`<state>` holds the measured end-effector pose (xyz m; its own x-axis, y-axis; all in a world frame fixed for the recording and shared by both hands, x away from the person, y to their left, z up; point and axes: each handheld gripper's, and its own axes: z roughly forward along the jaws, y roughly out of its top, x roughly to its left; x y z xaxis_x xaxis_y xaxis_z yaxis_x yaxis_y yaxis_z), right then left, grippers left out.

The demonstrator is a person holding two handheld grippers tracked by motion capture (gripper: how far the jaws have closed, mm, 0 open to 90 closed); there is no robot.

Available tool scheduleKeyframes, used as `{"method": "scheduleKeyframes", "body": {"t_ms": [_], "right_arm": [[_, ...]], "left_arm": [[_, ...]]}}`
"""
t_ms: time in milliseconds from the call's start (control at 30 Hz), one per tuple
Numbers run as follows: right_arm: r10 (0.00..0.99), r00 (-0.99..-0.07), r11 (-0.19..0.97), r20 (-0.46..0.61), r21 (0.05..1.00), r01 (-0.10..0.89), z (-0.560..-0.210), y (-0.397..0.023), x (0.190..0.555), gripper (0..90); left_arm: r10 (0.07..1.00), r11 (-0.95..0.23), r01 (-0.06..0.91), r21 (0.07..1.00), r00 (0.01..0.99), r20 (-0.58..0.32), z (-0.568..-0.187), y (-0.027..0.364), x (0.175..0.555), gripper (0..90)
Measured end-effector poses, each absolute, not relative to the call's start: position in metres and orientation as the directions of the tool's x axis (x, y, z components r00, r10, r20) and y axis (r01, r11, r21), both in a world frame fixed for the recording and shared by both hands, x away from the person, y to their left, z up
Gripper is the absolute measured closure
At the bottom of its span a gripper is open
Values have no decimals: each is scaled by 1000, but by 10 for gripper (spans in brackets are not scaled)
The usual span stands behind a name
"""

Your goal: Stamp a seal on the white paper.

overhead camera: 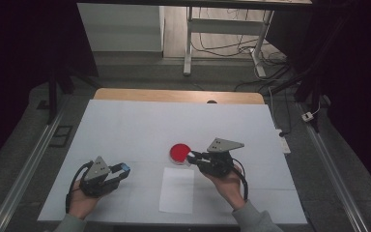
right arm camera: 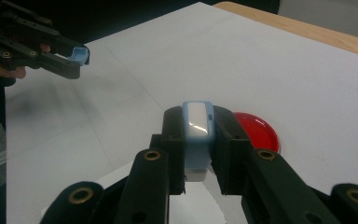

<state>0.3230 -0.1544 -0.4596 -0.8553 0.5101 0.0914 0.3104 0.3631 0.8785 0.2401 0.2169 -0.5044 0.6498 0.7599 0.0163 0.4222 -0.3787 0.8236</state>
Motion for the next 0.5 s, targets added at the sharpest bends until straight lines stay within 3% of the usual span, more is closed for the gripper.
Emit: {"method": "scheduleKeyframes", "body": {"t_ms": [500], "right_arm": [[484,-869,386,100,867,315,-466,-157,309,757]], "left_arm": [[759,-379,424,822,651,14,-505,217,241,655]]}}
